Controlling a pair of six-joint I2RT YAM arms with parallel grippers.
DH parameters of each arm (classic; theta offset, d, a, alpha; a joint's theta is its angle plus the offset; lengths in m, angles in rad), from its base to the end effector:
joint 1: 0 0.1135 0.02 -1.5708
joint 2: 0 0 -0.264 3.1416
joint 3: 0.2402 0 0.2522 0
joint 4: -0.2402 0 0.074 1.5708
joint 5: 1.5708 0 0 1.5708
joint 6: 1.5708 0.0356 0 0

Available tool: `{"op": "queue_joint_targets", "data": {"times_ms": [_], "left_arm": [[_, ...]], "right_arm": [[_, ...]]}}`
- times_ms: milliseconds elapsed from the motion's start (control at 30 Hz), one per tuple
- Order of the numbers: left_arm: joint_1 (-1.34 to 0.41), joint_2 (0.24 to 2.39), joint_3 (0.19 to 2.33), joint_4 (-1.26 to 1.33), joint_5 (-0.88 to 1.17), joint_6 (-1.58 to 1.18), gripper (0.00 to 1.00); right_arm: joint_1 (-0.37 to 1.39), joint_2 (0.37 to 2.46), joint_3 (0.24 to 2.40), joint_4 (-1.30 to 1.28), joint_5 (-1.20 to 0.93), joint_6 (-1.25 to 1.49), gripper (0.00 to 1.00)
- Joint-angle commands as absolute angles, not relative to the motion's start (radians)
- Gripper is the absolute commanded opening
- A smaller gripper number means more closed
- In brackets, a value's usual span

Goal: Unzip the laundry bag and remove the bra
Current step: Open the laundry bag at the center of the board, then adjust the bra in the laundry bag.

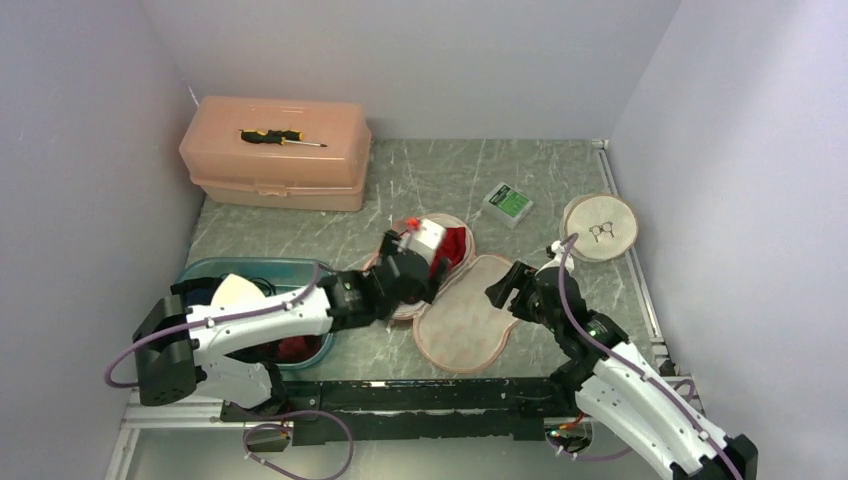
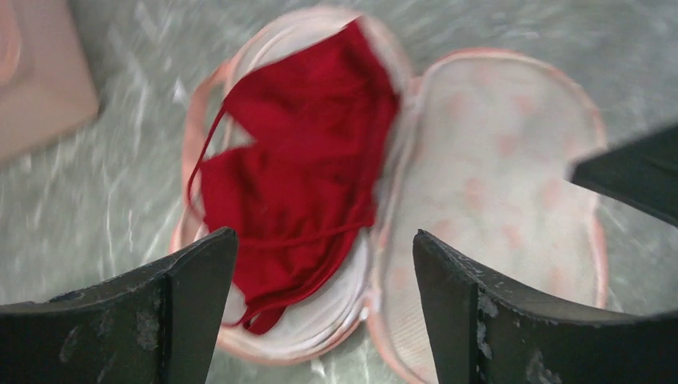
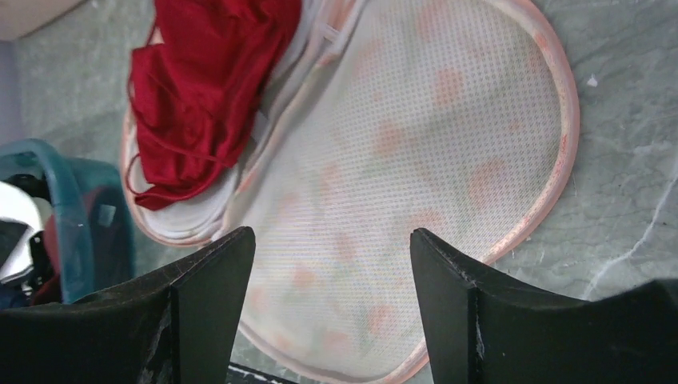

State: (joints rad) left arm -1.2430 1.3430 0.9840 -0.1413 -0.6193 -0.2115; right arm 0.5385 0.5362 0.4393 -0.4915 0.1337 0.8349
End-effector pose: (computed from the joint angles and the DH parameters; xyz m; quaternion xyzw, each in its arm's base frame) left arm 0.1165 -0.2785 0.2914 0.2688 0.7893 -0.1272 0.5371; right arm 0.1171 0.0644 0.2237 0.1611 0.8655 0.2528 0.4013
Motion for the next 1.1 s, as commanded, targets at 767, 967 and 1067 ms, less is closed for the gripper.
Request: {"op": "queue_joint_targets", "data": {"times_ms": [767,967,1067], "left_arm": [[-0.86,1.203,0.861,-0.45,-0.389,-0.812,0.85],[-0.835,1.188,0.828,-0.426,-0.343,-0.822,0.85],[-0.825,1.201,0.834,-0.434,-0.329,-0.822,0.85]], "right_arm": [[0.386,1.053,0.346,-0.135,0.276,0.971,0.79],[0.261,1.25,0.459,-0.056,0.226,0.936,0.78],[0.234,1.345,0.549,-0.038,0.223,0.914,0.77]]}}
